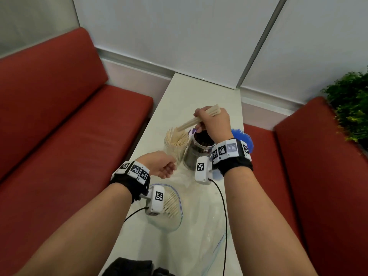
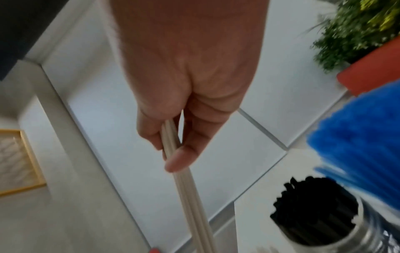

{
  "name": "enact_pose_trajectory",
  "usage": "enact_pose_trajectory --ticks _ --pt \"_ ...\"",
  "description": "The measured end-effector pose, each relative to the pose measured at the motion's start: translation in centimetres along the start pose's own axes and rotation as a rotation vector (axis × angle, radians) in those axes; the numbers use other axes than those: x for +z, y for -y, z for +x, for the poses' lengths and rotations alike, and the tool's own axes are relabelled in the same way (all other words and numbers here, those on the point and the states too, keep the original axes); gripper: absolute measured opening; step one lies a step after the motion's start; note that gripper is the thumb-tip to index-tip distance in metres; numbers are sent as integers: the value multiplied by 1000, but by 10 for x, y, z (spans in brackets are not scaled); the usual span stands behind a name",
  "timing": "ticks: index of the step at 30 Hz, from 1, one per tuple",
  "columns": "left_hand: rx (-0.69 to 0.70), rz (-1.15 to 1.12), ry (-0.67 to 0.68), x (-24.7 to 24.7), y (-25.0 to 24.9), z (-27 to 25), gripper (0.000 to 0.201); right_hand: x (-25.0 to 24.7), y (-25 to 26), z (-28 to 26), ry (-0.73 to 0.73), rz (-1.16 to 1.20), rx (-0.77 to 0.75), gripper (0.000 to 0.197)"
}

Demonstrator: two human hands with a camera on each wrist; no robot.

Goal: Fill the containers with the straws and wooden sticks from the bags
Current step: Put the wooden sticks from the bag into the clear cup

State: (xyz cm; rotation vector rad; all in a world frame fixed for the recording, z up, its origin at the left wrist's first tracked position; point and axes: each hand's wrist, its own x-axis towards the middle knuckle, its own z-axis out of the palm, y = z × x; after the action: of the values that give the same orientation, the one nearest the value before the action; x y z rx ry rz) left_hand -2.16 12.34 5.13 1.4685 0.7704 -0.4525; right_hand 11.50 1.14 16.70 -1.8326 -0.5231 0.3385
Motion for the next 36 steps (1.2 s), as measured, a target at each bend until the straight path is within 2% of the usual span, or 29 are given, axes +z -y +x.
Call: enact_pose_trajectory --ticks 2,4,5,7,10,13,15,19,22,25,29,31,34,36 --pt "-56 172 178 -4 -1 -5 29 19 -7 10 -1 -55 -5 15" --pt "-105 360 372 -3 1 -6 24 37 -19 18 30 -172 -17 26" --pt "-135 461 402 1 3 -6 23 46 -26 21 52 -243 -17 29" --pt "-207 640 372 10 13 4 27 59 -40 26 96 -343 10 31" --pt "-203 896 284 27 29 19 37 74 -59 31 119 -366 79 31" --pt "-32 1033 152 42 49 30 35 83 -76 35 103 -335 170 31" --pt "10 1060 36 52 63 38 33 85 -84 38 105 -360 182 31" --pt "25 1143 -71 59 81 57 35 82 -85 43 57 -312 60 25" --pt "2 1158 -153 59 88 71 36 84 -86 48 -11 -307 -73 29" --pt "-18 1198 -161 60 95 83 38 90 -92 50 70 -383 -155 34" --pt "-66 1250 -110 62 107 92 41 98 -106 43 172 -371 -179 50" --pt "-64 1230 -151 62 110 94 42 101 -116 41 216 -460 -190 47" --pt "-69 1249 -180 60 115 93 44 104 -126 41 316 -718 -256 46" --pt "-78 1307 -186 59 122 93 48 107 -128 45 283 -833 -303 45"
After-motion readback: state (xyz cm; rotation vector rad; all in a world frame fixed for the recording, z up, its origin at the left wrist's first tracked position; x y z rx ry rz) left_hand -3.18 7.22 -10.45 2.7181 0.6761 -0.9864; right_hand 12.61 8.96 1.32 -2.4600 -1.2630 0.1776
